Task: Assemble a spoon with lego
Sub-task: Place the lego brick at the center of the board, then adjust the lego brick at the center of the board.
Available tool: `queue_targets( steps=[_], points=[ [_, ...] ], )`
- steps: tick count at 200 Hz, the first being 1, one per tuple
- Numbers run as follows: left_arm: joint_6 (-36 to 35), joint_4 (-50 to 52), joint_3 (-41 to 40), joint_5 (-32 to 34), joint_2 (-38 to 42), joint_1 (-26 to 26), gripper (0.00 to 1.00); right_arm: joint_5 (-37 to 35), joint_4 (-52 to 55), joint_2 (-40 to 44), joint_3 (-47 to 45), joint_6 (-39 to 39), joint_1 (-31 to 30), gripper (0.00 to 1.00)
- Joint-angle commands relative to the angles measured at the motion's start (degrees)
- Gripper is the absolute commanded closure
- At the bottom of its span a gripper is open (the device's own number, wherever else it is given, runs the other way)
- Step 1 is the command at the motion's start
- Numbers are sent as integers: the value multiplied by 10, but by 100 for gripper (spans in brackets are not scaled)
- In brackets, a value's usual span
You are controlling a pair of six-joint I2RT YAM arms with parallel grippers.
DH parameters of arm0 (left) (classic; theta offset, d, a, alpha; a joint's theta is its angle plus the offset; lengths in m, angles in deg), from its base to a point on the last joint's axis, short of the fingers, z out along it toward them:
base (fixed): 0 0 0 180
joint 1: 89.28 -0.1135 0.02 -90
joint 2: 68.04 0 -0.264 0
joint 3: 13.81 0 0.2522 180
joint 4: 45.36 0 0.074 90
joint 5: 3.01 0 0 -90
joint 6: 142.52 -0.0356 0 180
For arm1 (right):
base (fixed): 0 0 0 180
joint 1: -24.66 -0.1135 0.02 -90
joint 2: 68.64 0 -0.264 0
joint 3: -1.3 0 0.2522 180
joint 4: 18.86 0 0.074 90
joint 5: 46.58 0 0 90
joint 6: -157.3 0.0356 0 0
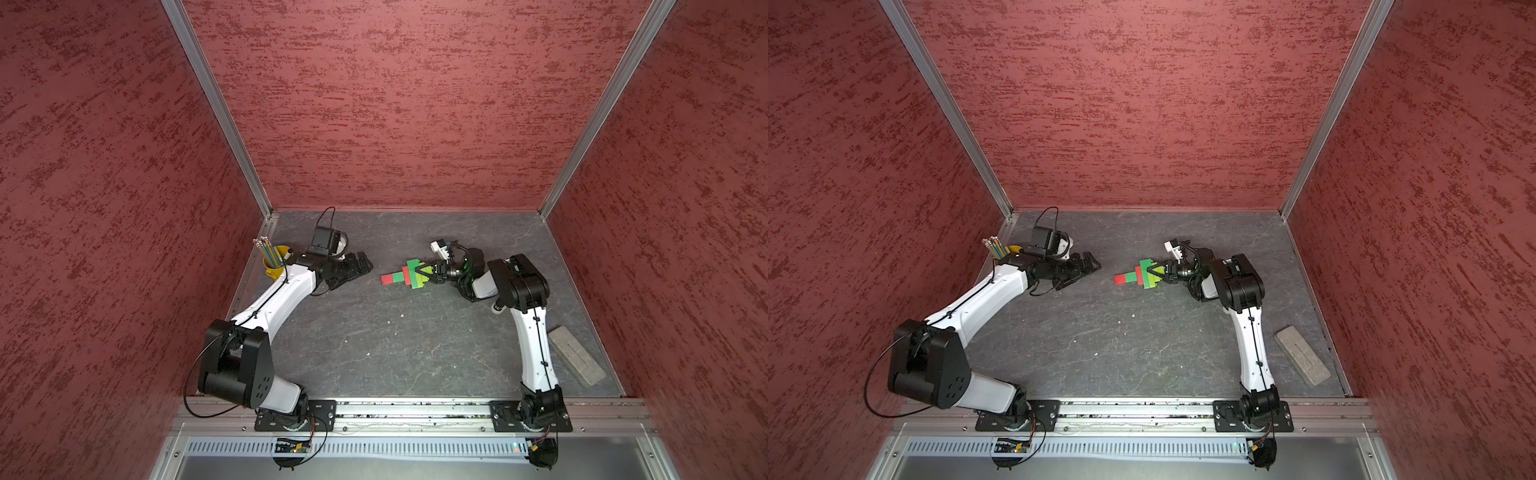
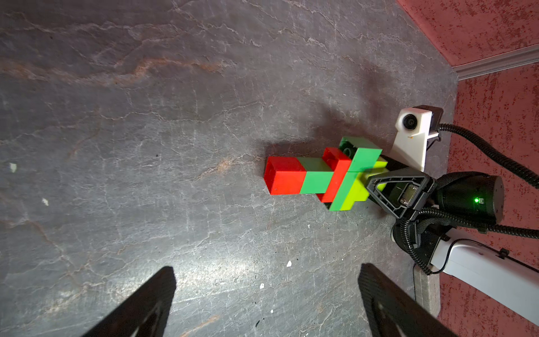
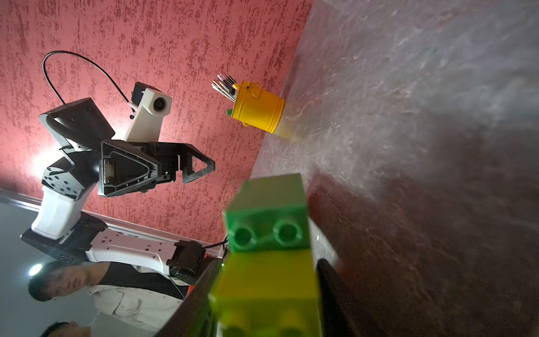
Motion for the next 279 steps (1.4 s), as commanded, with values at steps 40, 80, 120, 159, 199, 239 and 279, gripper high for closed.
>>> queue_targets(
  steps=[40,80,120,159,199,239,279],
  points=[
    [-14,-17,5,-11,-5,-10,0,-91,275,34,12,-125,19,1],
    [8,-89,1,-71,-49,-18,0,-267,624,113,62,-322,22,1],
    [18,-163,38,-155,-159,-5,0,-380,703,159,73,-362,26,1],
    [40,-280,89,-186,-280,9,0,-442,690,246,41,-358,31,1],
    [80,-341,164,-212,-396,19,0,-457,729,360,2,-383,32,1],
    [110,-373,177,-224,-430,63,0,-473,764,443,-24,-412,50,1],
    [130,-393,80,-217,-359,99,0,-488,804,476,-7,-439,65,1]
  ],
)
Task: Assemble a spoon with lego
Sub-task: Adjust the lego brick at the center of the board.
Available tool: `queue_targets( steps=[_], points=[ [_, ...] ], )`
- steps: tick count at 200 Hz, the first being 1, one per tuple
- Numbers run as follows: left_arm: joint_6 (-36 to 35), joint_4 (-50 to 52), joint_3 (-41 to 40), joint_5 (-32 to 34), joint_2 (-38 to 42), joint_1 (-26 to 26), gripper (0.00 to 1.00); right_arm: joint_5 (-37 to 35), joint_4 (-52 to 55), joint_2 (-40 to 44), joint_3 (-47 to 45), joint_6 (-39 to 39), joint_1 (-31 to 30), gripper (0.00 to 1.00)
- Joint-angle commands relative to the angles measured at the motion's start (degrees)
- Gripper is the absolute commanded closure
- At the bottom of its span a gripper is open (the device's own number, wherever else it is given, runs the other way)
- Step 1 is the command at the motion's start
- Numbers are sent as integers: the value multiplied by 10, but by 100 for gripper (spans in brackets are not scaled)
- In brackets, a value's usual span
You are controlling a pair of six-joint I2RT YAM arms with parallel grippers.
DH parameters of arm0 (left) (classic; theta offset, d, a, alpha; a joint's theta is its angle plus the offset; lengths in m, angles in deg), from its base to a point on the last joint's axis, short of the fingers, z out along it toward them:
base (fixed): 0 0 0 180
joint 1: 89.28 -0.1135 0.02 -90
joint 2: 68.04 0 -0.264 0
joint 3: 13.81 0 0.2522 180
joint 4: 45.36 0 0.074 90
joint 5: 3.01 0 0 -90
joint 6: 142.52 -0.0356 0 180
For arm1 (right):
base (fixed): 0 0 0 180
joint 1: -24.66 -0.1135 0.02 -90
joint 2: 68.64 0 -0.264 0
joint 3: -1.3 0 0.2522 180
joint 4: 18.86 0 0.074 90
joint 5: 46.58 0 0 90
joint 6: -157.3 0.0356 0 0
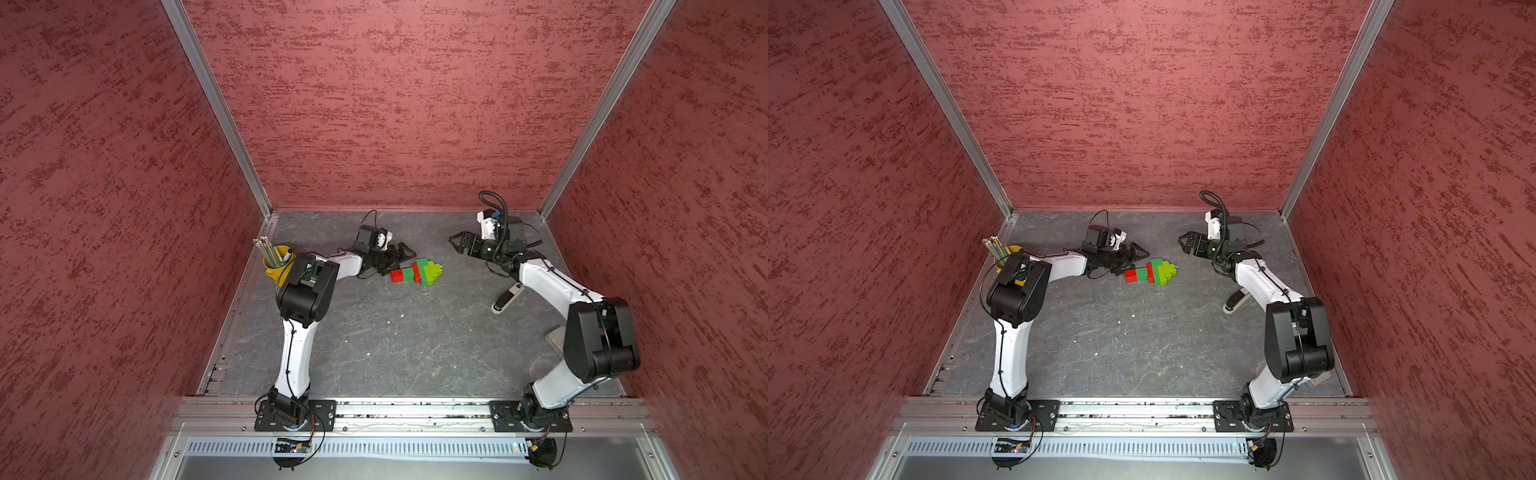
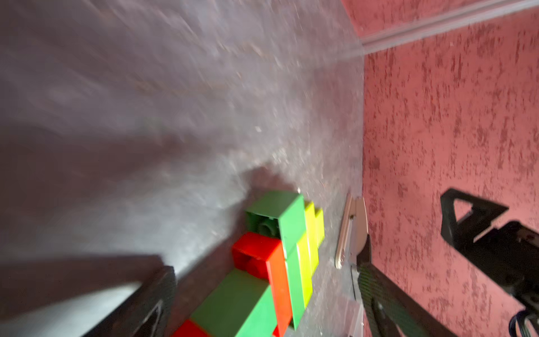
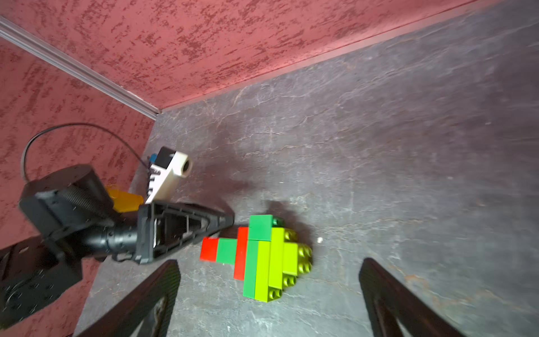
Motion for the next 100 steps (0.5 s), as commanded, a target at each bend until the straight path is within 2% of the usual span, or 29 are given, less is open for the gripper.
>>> queue_targets(
  steps=[1,19,34,55,68,77,91,100],
  points=[
    [22,1,-61,-2,38,21,0,-27,42,19,8,-26,9,1],
    [27,14,-105,12,76,50,0,-43,44,39,10,-34,16,1],
    [60,-21,-159,16,111,78,0,-62,53,56,10,-42,20,1],
    [76,-37,-236,76,181,96,0,-104,42,99,-18,-49,23,1],
    [85,-76,-309,120,248,70,0,-154,10,146,-57,-49,24,1],
    [77,-77,-344,127,293,33,0,-180,-27,178,-95,-52,25,1],
    [30,-26,-370,132,364,-31,0,-230,-93,227,-154,-67,25,1],
    [-16,21,-382,164,425,-67,0,-273,-146,262,-203,-77,25,1]
  ],
)
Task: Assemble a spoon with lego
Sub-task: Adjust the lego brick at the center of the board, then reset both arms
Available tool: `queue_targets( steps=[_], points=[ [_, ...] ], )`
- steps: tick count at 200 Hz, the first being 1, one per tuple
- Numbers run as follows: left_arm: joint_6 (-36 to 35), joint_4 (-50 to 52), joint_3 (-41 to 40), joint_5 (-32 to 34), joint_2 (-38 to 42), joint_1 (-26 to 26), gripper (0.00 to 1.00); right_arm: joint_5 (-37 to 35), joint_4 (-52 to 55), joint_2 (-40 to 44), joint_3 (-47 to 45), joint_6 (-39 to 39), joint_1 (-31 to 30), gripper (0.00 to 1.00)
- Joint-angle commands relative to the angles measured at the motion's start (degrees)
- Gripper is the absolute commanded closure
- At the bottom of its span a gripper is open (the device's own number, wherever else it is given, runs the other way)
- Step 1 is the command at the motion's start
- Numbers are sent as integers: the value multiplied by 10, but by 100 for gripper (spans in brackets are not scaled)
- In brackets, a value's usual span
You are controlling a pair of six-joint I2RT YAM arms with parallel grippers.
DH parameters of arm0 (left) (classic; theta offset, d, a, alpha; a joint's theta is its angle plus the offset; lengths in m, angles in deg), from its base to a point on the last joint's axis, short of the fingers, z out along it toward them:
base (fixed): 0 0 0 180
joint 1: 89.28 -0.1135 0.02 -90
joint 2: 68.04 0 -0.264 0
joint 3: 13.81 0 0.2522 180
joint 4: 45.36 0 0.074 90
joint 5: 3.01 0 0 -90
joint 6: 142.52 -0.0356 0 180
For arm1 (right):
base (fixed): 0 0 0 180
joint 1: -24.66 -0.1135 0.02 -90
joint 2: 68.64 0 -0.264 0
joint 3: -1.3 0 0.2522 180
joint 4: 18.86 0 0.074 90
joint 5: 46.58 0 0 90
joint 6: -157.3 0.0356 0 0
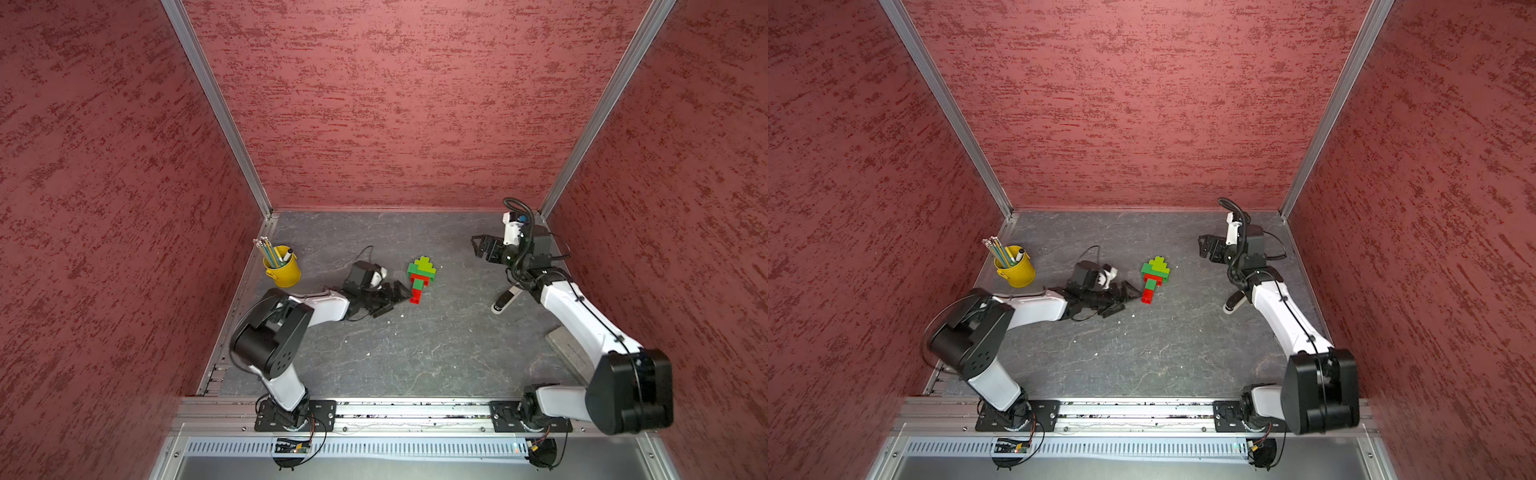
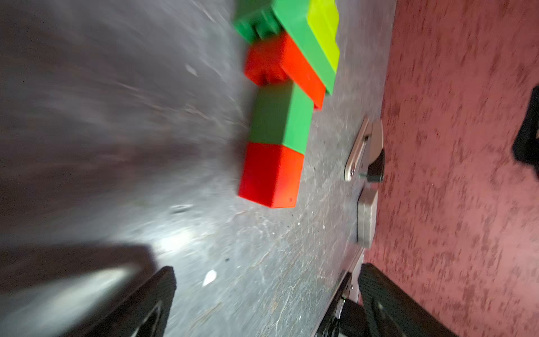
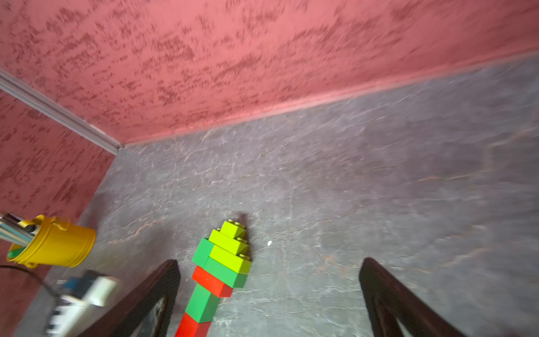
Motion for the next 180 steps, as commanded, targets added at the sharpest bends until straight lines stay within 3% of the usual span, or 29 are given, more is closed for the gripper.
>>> queue_targets(
  steps=[1,22,35,53,69,84,94,103,109,116,125,136,142,147,152,162,172,180],
  points=[
    [-74,46,-25,88,119,-95,0,-131,-129,65,-85,-30,3,1],
    [-226,95,-71,244,280,-157,0,-268,-243,112,-183,-74,4,1],
    [-324,35,-128,290,364,-199,0,-327,-313,111,-232,-102,6,1],
    [-368,-102,-218,323,414,-250,0,-363,-425,91,-288,-129,9,1],
    [-361,-285,-288,325,356,-281,0,-363,-528,48,-330,-128,23,1],
    [-387,-408,-291,324,230,-284,0,-345,-648,-10,-369,-123,36,1],
    [-431,-492,-286,318,163,-279,0,-333,-660,-48,-369,-108,46,1],
    [-408,-457,-251,322,120,-294,0,-333,-735,-92,-395,-106,48,1],
    [-417,-496,-244,290,73,-296,0,-324,-815,-118,-416,-117,50,1],
    [-445,-554,-240,284,26,-280,0,-297,-778,-102,-414,-116,51,1],
    [-448,-453,-222,292,65,-270,1,-284,-807,-104,-422,-124,50,1],
    [-443,-549,-244,361,34,-260,0,-263,-828,-151,-420,-131,51,1],
    [-430,-506,-243,382,56,-259,1,-267,-885,-176,-424,-141,49,1],
    [-422,-484,-236,407,63,-255,0,-265,-843,-158,-417,-135,49,1],
    [-426,-503,-235,405,51,-255,0,-262,-793,-143,-408,-127,50,1],
    [-441,-469,-218,422,50,-238,1,-264,-857,-169,-417,-138,49,1],
    [-447,-475,-212,427,43,-234,0,-259,-805,-150,-408,-130,50,1],
    [-442,-457,-207,418,46,-240,0,-259,-828,-161,-409,-136,51,1]
  ],
)
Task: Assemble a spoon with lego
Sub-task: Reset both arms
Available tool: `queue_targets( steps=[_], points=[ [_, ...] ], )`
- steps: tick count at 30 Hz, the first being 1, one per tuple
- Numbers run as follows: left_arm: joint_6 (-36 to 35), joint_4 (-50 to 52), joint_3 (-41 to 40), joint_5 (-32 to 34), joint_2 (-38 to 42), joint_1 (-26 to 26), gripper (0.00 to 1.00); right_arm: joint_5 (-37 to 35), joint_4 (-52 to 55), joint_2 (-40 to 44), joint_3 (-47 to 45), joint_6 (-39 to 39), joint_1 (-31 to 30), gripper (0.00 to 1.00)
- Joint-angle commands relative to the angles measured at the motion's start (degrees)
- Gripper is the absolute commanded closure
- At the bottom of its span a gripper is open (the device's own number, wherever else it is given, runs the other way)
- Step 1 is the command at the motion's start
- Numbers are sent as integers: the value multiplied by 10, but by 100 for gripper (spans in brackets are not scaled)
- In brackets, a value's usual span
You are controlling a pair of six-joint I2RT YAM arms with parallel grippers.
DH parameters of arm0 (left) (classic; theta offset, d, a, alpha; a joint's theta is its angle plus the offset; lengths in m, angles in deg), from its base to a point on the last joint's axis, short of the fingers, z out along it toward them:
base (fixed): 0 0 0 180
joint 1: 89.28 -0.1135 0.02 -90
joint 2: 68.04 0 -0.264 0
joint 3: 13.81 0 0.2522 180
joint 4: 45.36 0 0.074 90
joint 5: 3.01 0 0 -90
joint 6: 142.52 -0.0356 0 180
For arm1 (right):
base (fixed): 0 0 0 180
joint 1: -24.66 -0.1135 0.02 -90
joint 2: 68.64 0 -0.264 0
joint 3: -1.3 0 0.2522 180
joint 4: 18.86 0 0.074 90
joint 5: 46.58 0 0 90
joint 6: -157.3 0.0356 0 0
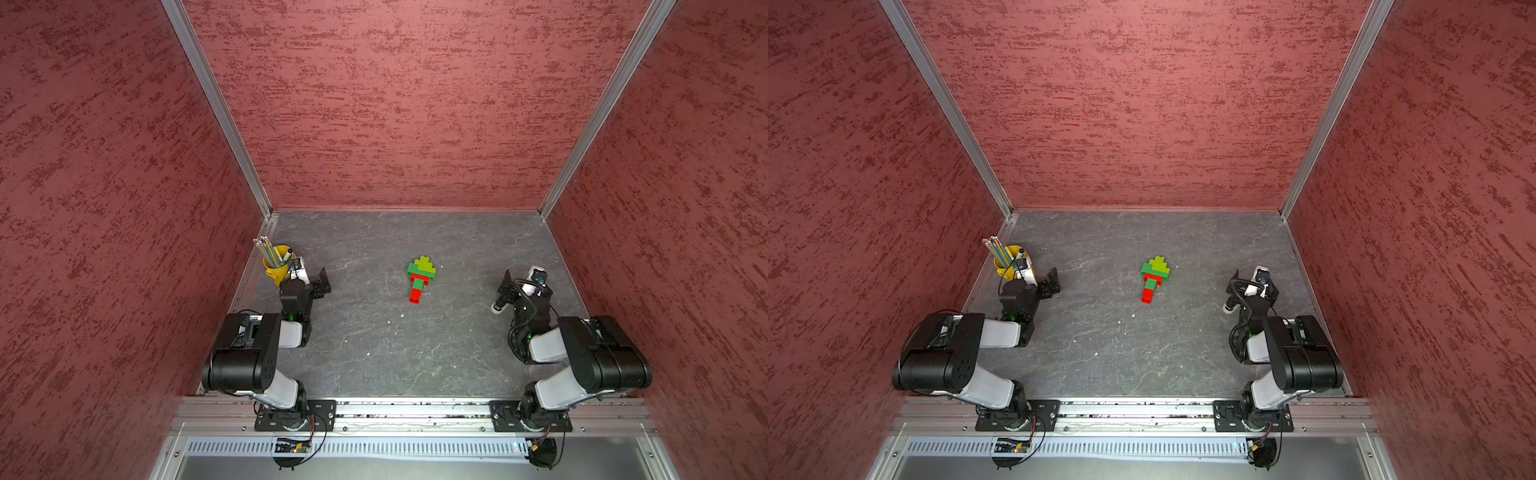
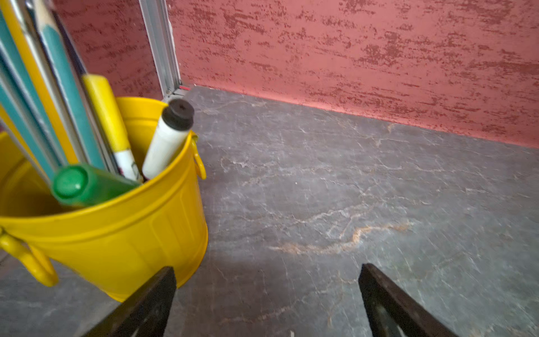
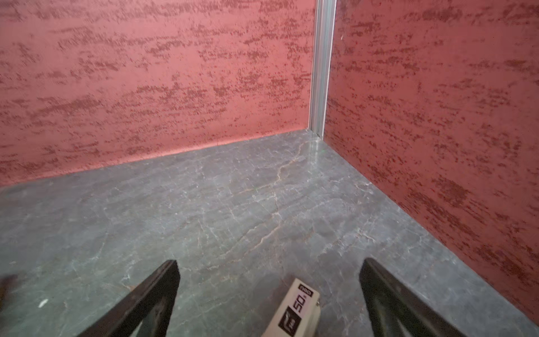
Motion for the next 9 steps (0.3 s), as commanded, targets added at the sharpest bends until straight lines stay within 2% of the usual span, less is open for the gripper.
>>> queue_targets(
  steps=[1,3,4,7,9],
  points=[
    [-15,5,19,36,1,3,0,14,-59,-4,8,-10,3,1],
    [-21,-21,10,-4,-5,-3,1,17,-43,2,10,-8,3,1],
    [-17,1,16,-15,0,-11,0,22,-62,-1,3,-12,3,1],
    [-20,8,20,-9,1,-5,1,32,-85,0,-9,-16,2,1],
    [-29,-9,17,5,-5,3,0,21,-60,1,2,-11,2,1]
  ],
)
